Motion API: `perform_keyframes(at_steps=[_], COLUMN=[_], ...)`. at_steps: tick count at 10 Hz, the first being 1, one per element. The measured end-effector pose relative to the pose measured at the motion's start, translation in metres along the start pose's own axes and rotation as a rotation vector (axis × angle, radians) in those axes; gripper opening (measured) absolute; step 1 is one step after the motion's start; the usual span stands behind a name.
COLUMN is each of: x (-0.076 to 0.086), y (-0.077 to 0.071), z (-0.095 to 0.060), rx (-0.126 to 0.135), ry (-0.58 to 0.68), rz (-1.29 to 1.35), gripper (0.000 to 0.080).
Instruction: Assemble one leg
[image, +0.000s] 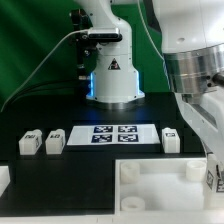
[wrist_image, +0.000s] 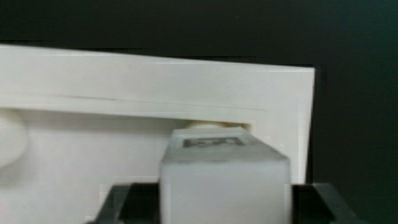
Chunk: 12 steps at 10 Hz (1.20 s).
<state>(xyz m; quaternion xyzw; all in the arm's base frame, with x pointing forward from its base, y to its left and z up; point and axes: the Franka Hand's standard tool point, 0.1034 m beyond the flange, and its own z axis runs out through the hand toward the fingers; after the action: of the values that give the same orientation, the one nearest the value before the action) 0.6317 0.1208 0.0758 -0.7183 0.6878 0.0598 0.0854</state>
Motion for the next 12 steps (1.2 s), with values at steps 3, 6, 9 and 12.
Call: perform_keyframes(at_steps=[3,6,9,12], x=[0.0007,-0.0068,-0.0030,0.0009], y=[-0.0002,-0.0008,0.0001,-0.0019], z=[0.0000,-0.0008,0.0001,-0.0029], rx=[0.000,-0.013,-0.034,-0.093], ry=[0.004,0.019,0.033,0.077], rz=[-0.195,-0.689,-1.045,-1.571], gripper=[0.0490,0.0640,0.0649,0.0649])
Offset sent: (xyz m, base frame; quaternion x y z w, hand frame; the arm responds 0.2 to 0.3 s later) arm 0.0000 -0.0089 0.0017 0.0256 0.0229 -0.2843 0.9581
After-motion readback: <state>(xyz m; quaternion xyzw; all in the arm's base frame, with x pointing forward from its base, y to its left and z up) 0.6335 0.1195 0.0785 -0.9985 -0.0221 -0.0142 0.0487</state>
